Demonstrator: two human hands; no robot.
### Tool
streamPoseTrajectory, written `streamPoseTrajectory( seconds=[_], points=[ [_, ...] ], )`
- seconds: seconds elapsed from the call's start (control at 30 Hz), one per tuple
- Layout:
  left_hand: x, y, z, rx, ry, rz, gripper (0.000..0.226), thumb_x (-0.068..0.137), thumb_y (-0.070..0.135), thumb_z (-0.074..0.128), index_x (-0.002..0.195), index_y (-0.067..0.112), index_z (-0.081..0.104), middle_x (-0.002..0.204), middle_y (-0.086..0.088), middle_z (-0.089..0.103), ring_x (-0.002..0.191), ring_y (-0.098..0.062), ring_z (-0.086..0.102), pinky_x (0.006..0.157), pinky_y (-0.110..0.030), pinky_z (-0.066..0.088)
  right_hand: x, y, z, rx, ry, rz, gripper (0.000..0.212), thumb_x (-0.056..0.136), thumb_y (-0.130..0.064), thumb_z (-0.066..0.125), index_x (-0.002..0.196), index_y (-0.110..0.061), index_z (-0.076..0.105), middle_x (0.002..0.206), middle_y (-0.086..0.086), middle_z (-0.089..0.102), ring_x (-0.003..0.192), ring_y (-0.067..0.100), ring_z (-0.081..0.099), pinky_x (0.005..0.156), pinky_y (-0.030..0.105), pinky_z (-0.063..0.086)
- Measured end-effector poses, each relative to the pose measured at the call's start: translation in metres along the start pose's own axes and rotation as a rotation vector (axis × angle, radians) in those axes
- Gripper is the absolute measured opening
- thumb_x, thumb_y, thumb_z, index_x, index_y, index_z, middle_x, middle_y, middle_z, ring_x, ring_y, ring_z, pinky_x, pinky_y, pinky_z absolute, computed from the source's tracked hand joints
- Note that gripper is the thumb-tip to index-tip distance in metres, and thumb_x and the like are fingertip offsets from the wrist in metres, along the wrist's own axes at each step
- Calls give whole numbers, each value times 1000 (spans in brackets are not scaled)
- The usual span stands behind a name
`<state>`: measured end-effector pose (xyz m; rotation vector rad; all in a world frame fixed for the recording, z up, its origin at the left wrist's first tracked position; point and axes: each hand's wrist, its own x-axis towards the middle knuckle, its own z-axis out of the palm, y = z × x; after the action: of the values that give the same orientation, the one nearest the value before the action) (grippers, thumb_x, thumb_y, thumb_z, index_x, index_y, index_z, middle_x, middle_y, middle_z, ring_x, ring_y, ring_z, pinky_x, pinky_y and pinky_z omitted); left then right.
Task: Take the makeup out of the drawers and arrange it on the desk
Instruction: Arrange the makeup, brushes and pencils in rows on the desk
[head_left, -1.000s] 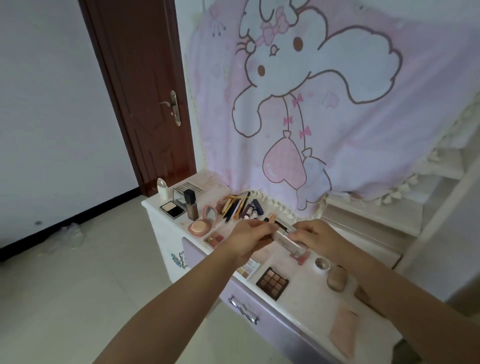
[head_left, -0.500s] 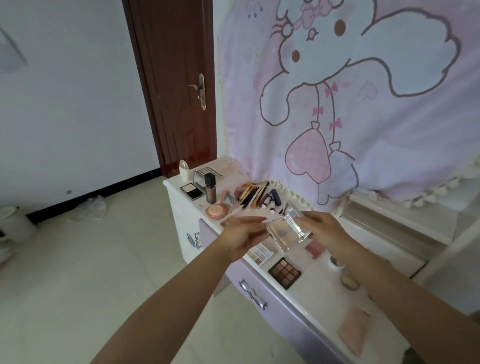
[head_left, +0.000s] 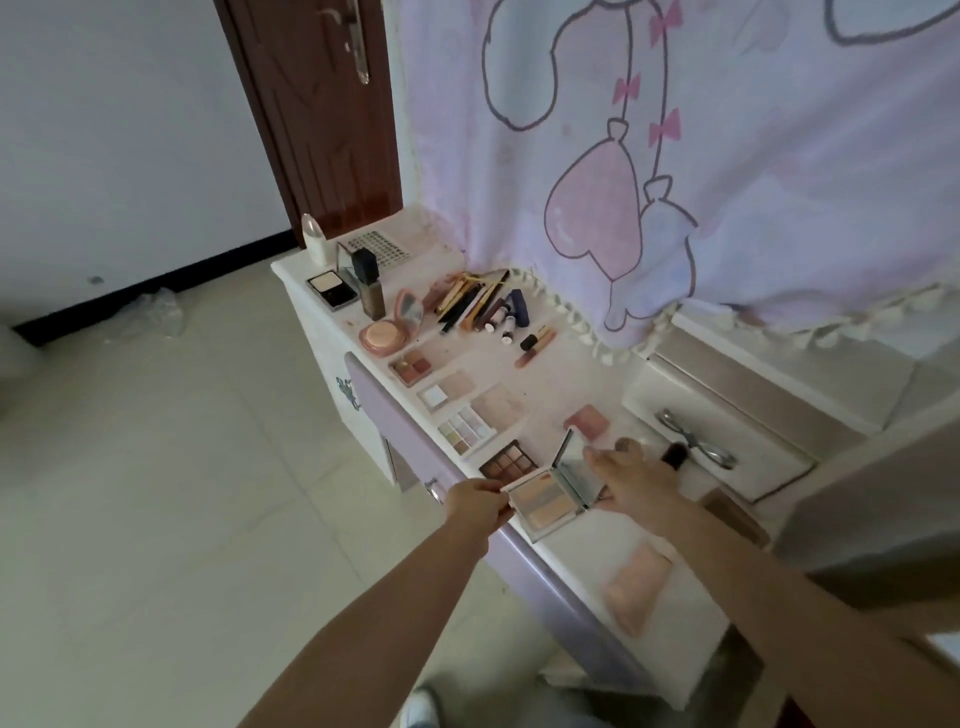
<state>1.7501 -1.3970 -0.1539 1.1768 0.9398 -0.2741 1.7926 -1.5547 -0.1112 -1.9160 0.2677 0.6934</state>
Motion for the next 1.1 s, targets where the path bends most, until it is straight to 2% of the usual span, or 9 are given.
streamPoseTrajectory(
  seconds=[0.07, 0.13, 0.3, 0.37, 0.5, 0.73, 0.83, 0.97, 1.1],
  points=[
    [3, -17, 9, -14, 63, -42, 23, 84, -14, 53, 69, 4, 52, 68, -10, 52, 58, -18, 52, 39, -12, 48, 9, 13, -5, -76, -13, -1, 29, 96, -24, 40, 100, 1, 55, 104, 25, 55, 111, 36, 52, 99, 44, 44],
    [5, -29, 16, -28, 119, -81, 15, 84, -13, 54, 78, 1, 54, 68, -10, 52, 59, -17, 52, 43, -14, 49, 15, 20, -10, -210, -82, -16, 35, 97, -26, 36, 113, -1, 54, 90, 7, 55, 97, 29, 52, 95, 38, 43],
    [11, -50, 31, -36, 222, -115, 12, 84, -9, 57, 82, 2, 54, 69, -9, 53, 58, -17, 55, 52, -17, 50, 39, 42, -20, -407, -127, -79, 29, 97, -29, 35, 69, -34, 42, 71, -13, 44, 77, 12, 48, 66, 16, 38],
    [14, -55, 37, -35, 254, -104, 14, 85, -7, 58, 78, 4, 53, 69, -8, 54, 56, -16, 55, 48, -15, 50, 45, 47, -23, -414, -131, -118, 28, 97, -28, 35, 71, -30, 45, 71, -9, 45, 69, 7, 45, 70, 20, 42],
    [19, -59, 45, 23, 307, -45, 10, 85, -6, 58, 80, 3, 55, 64, -7, 55, 56, -15, 56, 59, -20, 49, 49, 52, -28, -461, -202, -217, 39, 98, -26, 31, 104, 5, 54, 93, 24, 58, 91, 32, 55, 87, 41, 42],
    [14, -65, 50, 152, 391, 10, 17, 85, 5, 62, 100, -1, 59, 78, -10, 62, 72, -21, 61, 78, -33, 55, 49, 60, -39, -444, -265, -318, 41, 96, -21, 42, 132, -3, 37, 112, 1, 46, 100, 9, 43, 92, 26, 36],
    [-1, -73, 51, 370, 406, 130, 20, 85, 10, 61, 104, 4, 59, 90, -5, 60, 84, -19, 56, 81, -31, 50, 33, 74, -64, -670, -170, -546, 36, 89, -10, 50, 124, 0, 47, 116, 13, 53, 102, 18, 47, 94, 33, 39],
    [-24, -90, 57, 601, 343, 292, 23, 88, 8, 54, 110, 7, 59, 100, -3, 62, 86, -11, 52, 75, -21, 40, 24, 99, -91, -1372, -356, -774, 46, 78, -12, 51, 124, -17, 48, 128, 3, 48, 126, 26, 37, 93, 37, 32],
    [-37, -97, 68, 757, 267, 369, 26, 89, 10, 53, 114, 10, 60, 111, -4, 63, 91, -10, 55, 79, -16, 39, 28, 102, -96, -1526, -390, -856, 47, 38, -20, 76, 83, -27, 65, 76, -10, 65, 76, 14, 61, 59, 24, 48]
  ],
)
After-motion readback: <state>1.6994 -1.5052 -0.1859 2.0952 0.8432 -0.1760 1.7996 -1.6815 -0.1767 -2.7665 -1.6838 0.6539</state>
